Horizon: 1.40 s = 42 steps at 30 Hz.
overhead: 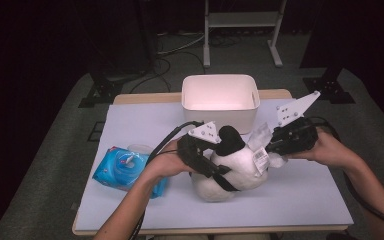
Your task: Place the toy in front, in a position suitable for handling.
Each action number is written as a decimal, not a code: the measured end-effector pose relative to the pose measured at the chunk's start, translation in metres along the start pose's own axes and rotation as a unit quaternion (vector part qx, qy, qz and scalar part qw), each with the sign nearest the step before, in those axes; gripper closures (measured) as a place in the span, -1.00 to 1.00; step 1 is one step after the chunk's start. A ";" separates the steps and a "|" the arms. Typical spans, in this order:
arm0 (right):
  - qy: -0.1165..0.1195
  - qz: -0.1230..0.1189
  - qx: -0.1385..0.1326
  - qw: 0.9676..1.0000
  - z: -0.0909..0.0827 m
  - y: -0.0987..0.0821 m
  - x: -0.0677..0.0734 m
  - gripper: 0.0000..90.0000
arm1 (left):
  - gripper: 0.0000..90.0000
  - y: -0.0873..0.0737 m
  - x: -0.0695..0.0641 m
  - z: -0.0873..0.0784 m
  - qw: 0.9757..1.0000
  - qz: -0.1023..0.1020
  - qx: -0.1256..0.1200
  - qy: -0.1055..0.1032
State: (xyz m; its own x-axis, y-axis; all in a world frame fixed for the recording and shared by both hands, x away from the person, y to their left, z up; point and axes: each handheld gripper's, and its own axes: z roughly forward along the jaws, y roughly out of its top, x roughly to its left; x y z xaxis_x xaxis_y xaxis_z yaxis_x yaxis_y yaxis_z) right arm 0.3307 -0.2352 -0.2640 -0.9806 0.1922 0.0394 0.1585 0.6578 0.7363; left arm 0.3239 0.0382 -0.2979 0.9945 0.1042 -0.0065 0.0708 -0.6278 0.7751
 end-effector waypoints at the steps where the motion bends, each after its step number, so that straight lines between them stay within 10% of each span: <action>1: 0.001 -0.001 0.003 1.000 0.002 -0.001 0.000 0.79 | -0.27 0.000 -0.001 0.001 1.000 0.002 0.004 -0.002; 16: 0.000 -0.006 -0.002 1.000 0.011 0.010 -0.002 0.79 | -0.27 0.006 -0.007 0.031 0.999 0.009 0.025 -0.021; 42: -0.003 0.025 0.010 1.000 0.008 -0.031 -0.005 0.79 | -0.47 0.007 -0.005 0.051 0.999 -0.017 0.034 -0.014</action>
State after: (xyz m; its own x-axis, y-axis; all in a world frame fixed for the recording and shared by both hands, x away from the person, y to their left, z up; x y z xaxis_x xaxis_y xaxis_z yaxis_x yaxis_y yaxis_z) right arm 0.3314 -0.2509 -0.2924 -0.9706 0.2299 0.0708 0.2092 0.6611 0.7205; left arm 0.3238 -0.0064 -0.3245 0.9931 0.1058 -0.0497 0.1085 -0.6758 0.7290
